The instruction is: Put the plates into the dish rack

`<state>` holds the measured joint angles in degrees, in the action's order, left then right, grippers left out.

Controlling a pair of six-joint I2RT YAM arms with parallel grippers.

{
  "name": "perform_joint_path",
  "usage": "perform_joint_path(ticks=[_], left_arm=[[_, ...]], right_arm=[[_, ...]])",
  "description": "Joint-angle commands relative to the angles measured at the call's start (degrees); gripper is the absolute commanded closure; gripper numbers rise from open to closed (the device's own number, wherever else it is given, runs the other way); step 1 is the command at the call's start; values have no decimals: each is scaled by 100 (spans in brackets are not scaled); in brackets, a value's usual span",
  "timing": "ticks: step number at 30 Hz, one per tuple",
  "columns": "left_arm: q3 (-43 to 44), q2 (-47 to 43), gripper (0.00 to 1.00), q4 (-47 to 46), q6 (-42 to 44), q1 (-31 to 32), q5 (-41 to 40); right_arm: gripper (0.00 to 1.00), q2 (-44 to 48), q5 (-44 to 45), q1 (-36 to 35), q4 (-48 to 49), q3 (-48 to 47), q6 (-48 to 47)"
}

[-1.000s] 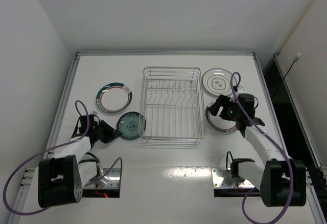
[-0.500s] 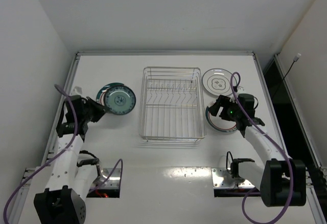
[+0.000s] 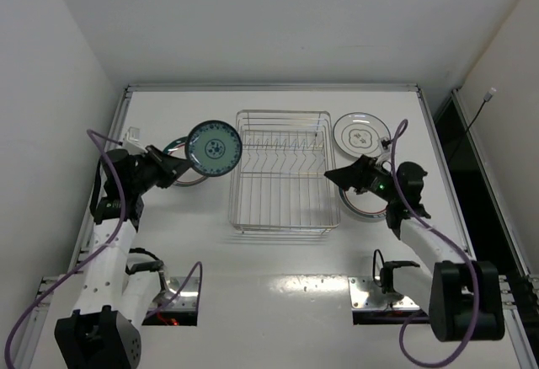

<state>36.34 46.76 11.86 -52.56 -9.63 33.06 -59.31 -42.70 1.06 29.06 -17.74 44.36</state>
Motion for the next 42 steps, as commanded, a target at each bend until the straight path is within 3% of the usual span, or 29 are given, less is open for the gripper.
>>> perform_joint_path(ticks=[1,2,4,5,13,17,20,34,36,39,40,42], left_arm=[[84,-18,100,-834,-211,66,710],[136,-18,100,-834,-211,127,711],[198,-18,100,-782,-71,242,711],[277,-18,100,-694,16,347,711],[172,333,100,-886,-9,1384,-18],[110,552,100,-1220,-219,1937,-308],[259,667,100,-1274,-220,2394,-476],[392,1124,100,-1844,-641,3589,-1029],[392,1194,100,-1924,-695,3757,-1090],[444,1317,100,-1977,-695,3951,-1231],[444,1318,100,-1977,-695,4012,-1232],[584,1379,99,-1828,-633,4013,-1293]], right_arm=[[23,-510,-951,-140,4016,489,2344],[21,-720,-855,-289,4551,760,3141],[21,-854,-687,-474,5422,860,3665],[21,-854,-687,-553,5365,860,3668],[25,76,-179,-1547,1979,-484,1956],[25,60,-2,-2003,640,-1134,937],[25,-159,113,-2197,199,-1337,698],[27,-784,244,-2426,-58,-1575,460],[32,-906,244,-2426,47,-1575,460],[64,-907,244,-2426,47,-1575,460],[88,-907,305,-2426,-5,-1627,460],[100,-907,367,-2426,-233,-1803,460]])
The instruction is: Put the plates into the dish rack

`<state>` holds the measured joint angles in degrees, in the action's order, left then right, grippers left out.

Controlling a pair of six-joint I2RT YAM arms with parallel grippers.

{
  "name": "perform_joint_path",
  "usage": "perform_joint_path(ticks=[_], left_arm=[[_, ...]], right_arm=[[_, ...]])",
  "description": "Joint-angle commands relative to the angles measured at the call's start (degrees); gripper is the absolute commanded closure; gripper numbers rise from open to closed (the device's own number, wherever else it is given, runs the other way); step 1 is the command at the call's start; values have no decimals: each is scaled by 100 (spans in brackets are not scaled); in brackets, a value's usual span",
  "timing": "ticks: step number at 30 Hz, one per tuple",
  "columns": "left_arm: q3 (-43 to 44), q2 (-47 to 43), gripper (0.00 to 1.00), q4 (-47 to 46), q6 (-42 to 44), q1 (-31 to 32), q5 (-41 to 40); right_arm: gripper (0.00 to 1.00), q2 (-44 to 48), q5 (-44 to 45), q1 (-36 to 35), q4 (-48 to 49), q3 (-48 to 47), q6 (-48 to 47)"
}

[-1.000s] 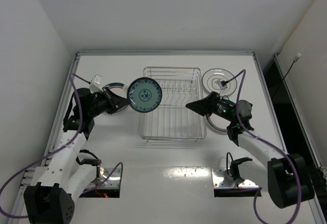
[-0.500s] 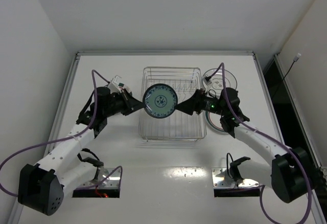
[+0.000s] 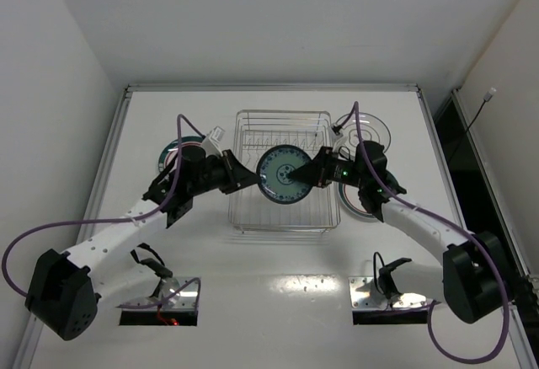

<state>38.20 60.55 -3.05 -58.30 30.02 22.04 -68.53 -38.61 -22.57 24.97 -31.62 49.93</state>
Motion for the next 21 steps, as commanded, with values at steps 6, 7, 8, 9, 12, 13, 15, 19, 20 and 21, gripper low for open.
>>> perform_joint_path(ticks=[6,7,8,9,12,13,15,19,20,21], left_arm=[[1215,10,24,1498,565,48,-1341],[1269,-43,13,1666,679,48,-1491],[1348,-148,11,1937,680,48,-1771],[1348,-210,11,2053,758,48,-1887],[1401,-403,3,2378,890,48,-2186],[1401,-404,3,2510,943,48,-2256],[1401,-465,3,2633,996,48,-2345],[1401,-466,3,2827,1058,48,-2459],[1453,-466,3,2897,1110,-13,-2459],[1454,-527,3,2898,1111,-14,-2459]], right_arm=[[100,253,2034,51,-2036,-1591,-1027],[100,253,2494,51,-2423,-1802,-1099],[100,200,3351,51,-3027,-2161,-1195],[100,139,3752,51,-3320,-2339,-1257],[100,-370,5159,-2,-4356,-3147,-1494],[100,-511,5423,-2,-4517,-3419,-1634],[100,-905,5890,-2,-4746,-3596,-1750],[100,-1548,6444,-2,-4984,-4045,-2004],[100,-1662,6445,-2,-4984,-4045,-2005],[100,-1768,6445,-2,-4984,-4132,-2083]])
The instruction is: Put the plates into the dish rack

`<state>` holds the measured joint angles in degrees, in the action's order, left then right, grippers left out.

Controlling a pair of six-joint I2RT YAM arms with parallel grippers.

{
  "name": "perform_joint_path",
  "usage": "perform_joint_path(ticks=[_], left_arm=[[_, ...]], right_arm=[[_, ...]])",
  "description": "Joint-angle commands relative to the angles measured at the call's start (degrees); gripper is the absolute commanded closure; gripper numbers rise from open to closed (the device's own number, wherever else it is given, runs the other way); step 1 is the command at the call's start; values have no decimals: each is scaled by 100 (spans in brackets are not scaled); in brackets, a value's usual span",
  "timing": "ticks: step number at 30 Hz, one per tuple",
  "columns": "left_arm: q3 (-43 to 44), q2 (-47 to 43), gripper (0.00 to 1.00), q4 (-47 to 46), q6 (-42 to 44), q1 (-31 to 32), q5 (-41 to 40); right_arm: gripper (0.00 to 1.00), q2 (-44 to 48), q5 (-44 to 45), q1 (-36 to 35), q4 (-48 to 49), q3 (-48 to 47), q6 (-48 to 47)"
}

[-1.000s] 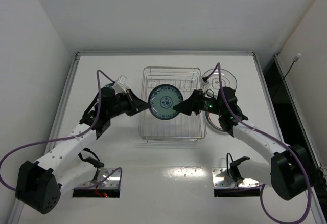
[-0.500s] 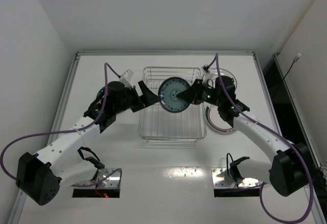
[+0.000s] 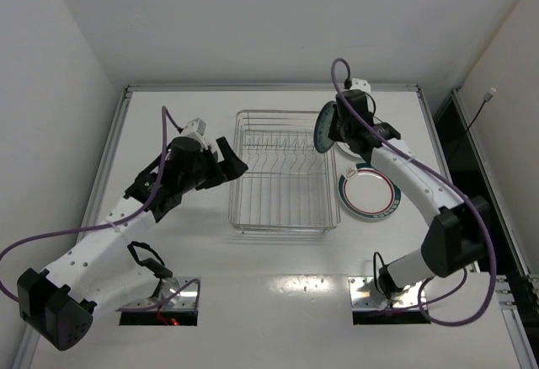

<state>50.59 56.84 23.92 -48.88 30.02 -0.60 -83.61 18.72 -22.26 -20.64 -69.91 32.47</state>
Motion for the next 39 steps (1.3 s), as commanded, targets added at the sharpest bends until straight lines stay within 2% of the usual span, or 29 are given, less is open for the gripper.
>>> perform_joint_path(ticks=[1,9,15,21,22,26,27,30,36,39], left_arm=[[215,-156,3,253,169,-83,-195],[215,-331,2,411,336,-418,-142],[162,-331,2,411,336,-524,-19],[162,-331,2,516,449,-629,-19],[162,-331,2,517,450,-629,-19],[407,-331,2,753,766,-761,-124],[504,-331,2,754,845,-822,-124],[680,-331,2,948,1222,-822,-519],[680,-279,2,1141,1540,-875,-1468],[488,-279,2,922,1732,-928,-1742]], right_arm=[[100,-356,773,-33,-423,-356,-407],[100,-884,870,-33,-169,-234,-548],[100,-1446,510,-33,-229,-409,-601],[98,-1614,290,-85,-282,-471,-601],[96,-1614,238,-85,-352,-523,-601],[68,-1317,185,-33,-467,-454,-601],[58,-1185,185,20,-467,-401,-601],[44,-596,53,151,-415,-261,-549],[41,-33,-175,731,-528,-260,-496],[40,-84,-789,1503,-599,-313,-286]])
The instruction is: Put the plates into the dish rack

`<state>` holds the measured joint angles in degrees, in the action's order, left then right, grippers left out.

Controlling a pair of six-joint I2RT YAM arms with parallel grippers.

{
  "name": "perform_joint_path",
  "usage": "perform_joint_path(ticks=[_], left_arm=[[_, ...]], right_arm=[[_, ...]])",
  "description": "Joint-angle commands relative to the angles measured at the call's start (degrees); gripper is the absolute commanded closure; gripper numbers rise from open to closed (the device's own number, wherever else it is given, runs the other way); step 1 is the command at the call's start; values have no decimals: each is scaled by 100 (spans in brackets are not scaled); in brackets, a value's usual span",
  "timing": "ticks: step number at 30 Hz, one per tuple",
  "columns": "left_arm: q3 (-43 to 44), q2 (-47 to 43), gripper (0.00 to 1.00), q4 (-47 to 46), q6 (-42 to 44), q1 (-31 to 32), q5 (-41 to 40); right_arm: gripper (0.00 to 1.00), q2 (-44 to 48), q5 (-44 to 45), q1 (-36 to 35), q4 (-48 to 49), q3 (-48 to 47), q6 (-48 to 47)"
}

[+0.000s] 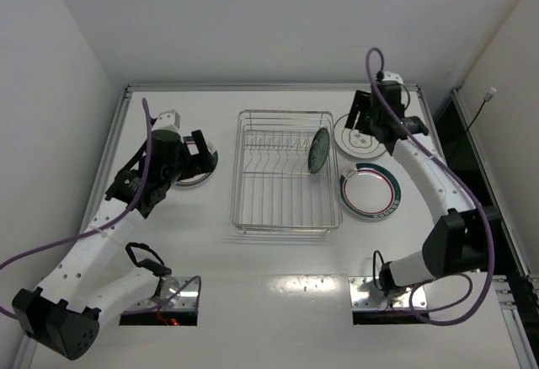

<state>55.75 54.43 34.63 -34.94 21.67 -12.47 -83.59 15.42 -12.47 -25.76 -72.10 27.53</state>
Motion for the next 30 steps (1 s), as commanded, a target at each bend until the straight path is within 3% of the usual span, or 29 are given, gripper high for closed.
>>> perform_joint_path(ticks=[1,6,13,18,21,30], left_arm=[[-90,-90,2,-202,339,-93,-624],[-310,-91,1,-405,742,-146,-537],[-855,-513,1,-660,1042,-146,-345],[-925,-759,1,-730,1103,-146,-361],[-925,-689,1,-677,1042,-146,-414],[-872,-689,1,-607,989,-146,-669]], right_arm=[[36,-148,-913,1013,26,2,383],[33,-613,-2322,2370,641,424,876],[32,-1650,-2798,3267,466,169,982],[41,-2555,-3290,3514,466,-111,974],[56,-3197,-3703,3515,466,-427,886],[59,-4111,-4064,3515,36,-1394,745]])
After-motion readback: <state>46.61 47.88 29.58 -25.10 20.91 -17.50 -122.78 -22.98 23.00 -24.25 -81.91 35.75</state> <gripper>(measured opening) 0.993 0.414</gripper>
